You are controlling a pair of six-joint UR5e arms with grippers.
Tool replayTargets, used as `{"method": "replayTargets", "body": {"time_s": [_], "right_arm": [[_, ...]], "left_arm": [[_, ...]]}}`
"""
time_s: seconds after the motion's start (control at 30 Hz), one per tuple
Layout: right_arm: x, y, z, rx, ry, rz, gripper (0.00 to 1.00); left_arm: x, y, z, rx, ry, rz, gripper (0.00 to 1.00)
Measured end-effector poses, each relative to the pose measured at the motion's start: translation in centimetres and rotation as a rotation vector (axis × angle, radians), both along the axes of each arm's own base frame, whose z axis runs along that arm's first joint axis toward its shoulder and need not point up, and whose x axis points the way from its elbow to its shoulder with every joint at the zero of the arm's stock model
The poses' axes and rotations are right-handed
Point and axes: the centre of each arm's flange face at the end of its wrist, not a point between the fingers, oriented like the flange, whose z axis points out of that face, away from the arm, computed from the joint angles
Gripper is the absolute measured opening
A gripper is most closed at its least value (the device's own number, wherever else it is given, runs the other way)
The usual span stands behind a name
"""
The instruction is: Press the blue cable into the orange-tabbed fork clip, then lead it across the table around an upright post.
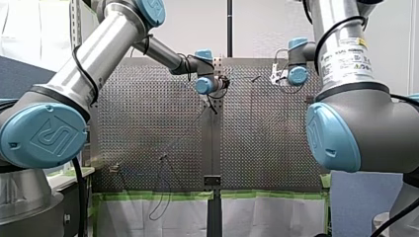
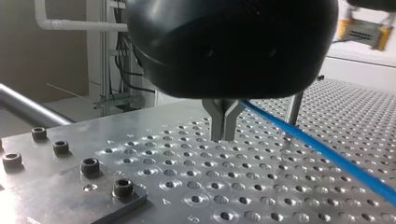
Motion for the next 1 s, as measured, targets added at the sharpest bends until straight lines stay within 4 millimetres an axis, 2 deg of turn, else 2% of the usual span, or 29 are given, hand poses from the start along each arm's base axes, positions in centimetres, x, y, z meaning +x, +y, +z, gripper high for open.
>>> {"method": "replayTargets", "body": {"time_s": [0.3, 0.33, 0.43, 0.47, 0.53, 0.57, 0.63, 0.67, 0.7, 0.77, 0.8, 0.87, 1.0], "right_arm": [[0.2, -1.4, -5.3, 0.058, 0.014, 0.001, 0.0], [0.2, -1.6, -6.0, 0.068, 0.017, 0.001, 0.0], [0.4, -1.8, -7.8, 0.094, 0.024, 0.003, 0.0], [0.4, -1.9, -8.3, 0.102, 0.026, 0.003, 0.0], [0.5, -2.0, -9.6, 0.12, 0.03, 0.004, 0.0], [0.6, -2.1, -10.0, 0.126, 0.031, 0.004, 0.0], [0.6, -2.1, -10.7, 0.135, 0.034, 0.005, 0.0], [0.6, -2.1, -10.9, 0.138, 0.034, 0.005, 0.0], [0.6, -2.1, -11.1, 0.14, 0.035, 0.005, 0.0], [0.6, -2.1, -11.3, 0.142, 0.036, 0.005, 0.0], [0.6, -2.1, -11.4, 0.143, 0.036, 0.004, 0.0], [0.5, -2.2, -11.9, 0.147, 0.037, 0.003, 0.0], [0.2, -2.3, -12.8, 0.16, 0.04, -0.001, 0.0]], "left_arm": [[-0.2, -0.1, -0.1, 0.004, 0.004, 0.004, 0.04], [-0.2, -0.1, -0.1, 0.008, 0.007, 0.007, 0.07], [-0.3, -0.1, -0.3, 0.018, 0.013, 0.011, 0.07], [-0.3, -0.1, -0.3, 0.02, 0.014, 0.012, 0.13], [-0.3, -0.1, -0.4, 0.024, 0.017, 0.013, 0.16], [-0.3, -0.1, -0.4, 0.026, 0.019, 0.013, 0.22], [-0.4, -0.1, -0.5, 0.029, 0.026, 0.015, 0.22], [-0.4, 0.0, -0.6, 0.031, 0.029, 0.017, 0.35], [-0.4, 0.0, -0.6, 0.033, 0.032, 0.02, 0.35], [-0.5, 0.1, -0.7, 0.039, 0.04, 0.028, 0.48], [-0.5, 0.1, -0.8, 0.044, 0.044, 0.032, 0.48], [-0.6, 0.3, -0.9, 0.058, 0.053, 0.046, 0.57], [-0.7, 0.6, -1.3, 0.092, 0.069, 0.077, 0.59]]}}
